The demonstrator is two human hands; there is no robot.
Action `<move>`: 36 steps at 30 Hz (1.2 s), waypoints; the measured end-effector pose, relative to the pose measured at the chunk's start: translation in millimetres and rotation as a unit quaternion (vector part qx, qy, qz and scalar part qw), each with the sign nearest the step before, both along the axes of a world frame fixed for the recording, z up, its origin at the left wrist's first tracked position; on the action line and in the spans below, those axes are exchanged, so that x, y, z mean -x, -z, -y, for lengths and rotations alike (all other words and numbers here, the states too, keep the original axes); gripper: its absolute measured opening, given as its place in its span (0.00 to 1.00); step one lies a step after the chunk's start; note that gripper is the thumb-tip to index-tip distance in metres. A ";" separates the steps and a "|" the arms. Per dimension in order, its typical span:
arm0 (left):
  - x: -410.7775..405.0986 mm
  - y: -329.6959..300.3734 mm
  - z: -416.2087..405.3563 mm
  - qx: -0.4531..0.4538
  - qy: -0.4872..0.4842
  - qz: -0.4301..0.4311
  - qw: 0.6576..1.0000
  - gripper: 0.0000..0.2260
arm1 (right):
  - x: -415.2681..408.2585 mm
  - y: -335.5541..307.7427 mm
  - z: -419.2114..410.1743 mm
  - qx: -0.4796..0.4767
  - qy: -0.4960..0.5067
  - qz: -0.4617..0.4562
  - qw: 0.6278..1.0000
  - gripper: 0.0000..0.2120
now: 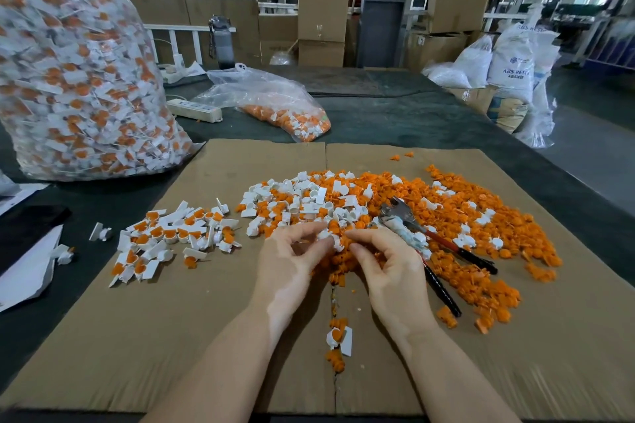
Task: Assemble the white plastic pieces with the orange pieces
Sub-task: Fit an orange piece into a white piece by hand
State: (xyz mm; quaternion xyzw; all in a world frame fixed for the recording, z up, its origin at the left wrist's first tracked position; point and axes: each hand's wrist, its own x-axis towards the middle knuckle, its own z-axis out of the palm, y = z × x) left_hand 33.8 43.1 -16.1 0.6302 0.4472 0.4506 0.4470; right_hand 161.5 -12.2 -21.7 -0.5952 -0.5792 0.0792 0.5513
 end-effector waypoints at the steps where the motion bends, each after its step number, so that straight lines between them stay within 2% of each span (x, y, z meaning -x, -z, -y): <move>1: -1.4 1.2 0.8 0.010 -0.001 0.018 1.000 0.06 | 0.0 0.7 -0.3 -0.004 0.003 0.002 1.000 0.10; 4: -5.5 3.2 2.7 0.073 -0.002 0.110 0.991 0.06 | -0.2 1.5 -1.5 0.013 0.007 -0.019 1.000 0.09; 7: -6.4 3.9 3.7 0.077 0.001 0.141 0.987 0.05 | -0.8 1.6 -1.4 0.014 0.001 -0.036 0.999 0.08; 22: -1.0 1.1 9.5 -0.005 0.025 0.035 0.999 0.04 | 2.1 -3.2 0.7 0.010 -0.047 -0.051 0.998 0.12; 31: -0.6 1.6 10.0 0.024 0.020 0.084 0.996 0.04 | 1.9 -1.1 0.0 0.008 -0.036 -0.048 0.998 0.09; 36: -1.5 0.5 11.3 0.050 0.009 0.119 0.992 0.05 | 3.7 1.2 0.7 -0.002 -0.023 0.000 1.000 0.05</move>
